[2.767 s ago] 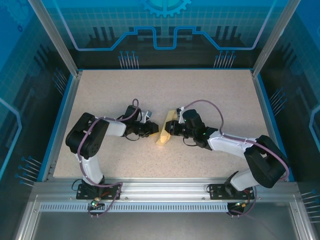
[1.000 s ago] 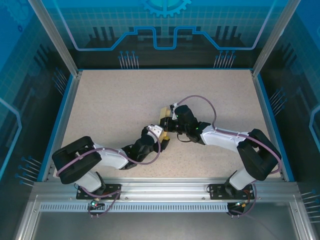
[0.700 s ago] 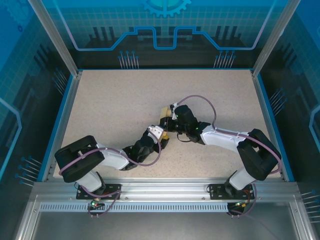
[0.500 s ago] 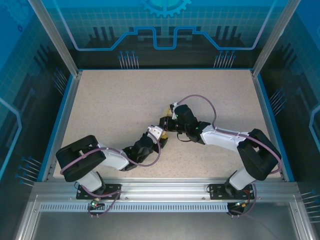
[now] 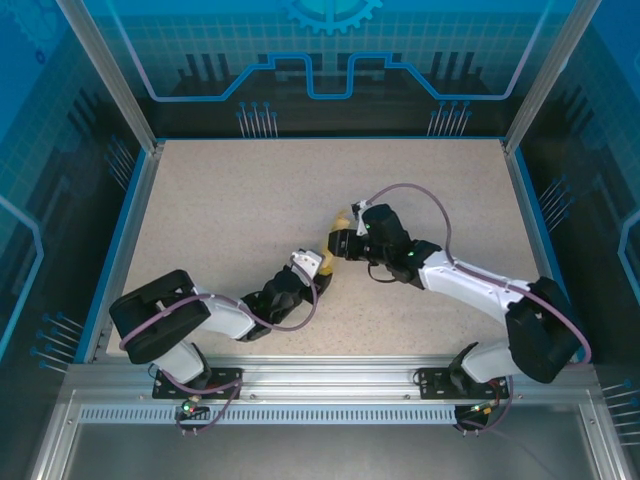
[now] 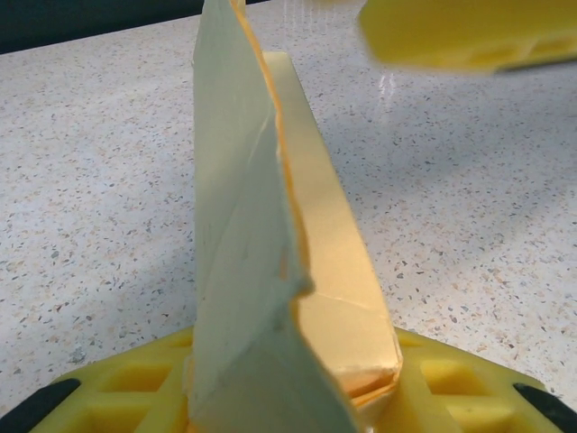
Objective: Fold the paper box
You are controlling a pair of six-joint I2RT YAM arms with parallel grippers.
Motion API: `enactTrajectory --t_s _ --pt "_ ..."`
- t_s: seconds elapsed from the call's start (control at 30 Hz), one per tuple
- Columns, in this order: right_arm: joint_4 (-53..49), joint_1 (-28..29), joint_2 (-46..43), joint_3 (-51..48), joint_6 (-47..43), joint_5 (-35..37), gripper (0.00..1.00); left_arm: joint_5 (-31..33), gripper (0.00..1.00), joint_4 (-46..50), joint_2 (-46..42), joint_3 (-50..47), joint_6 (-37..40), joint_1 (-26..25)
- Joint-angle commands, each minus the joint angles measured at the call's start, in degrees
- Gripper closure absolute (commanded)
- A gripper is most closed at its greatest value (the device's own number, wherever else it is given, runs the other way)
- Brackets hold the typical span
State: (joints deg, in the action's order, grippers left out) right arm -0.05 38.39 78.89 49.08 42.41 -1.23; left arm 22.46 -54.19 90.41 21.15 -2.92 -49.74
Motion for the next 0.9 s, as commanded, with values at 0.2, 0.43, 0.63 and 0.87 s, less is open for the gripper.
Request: enactTrajectory --t_s 0.2,0.43,0.63,0.87 --pt "-10.48 -9.24 -4.48 5.46 -23.89 -6.4 0.47 -21.61 0.63 -0.96 -5.33 -1.65 1.02 8.0" --pt "-7.8 -19.63 1.18 7.89 -38.63 -22.92 0.46 -32.94 0.64 1.74 -7.51 0.19 6.03 13.08" --pt "-8.49 -22.69 5.29 10.08 -50.13 -29.3 0.46 -38.47 0.65 5.32 -7.09 1.79 7.96 15.46" --pt "-13.55 -22.74 7.84 12.8 -61.12 -26.08 0.45 -39.33 0.66 7.2 -7.19 2.17 9.07 16.23"
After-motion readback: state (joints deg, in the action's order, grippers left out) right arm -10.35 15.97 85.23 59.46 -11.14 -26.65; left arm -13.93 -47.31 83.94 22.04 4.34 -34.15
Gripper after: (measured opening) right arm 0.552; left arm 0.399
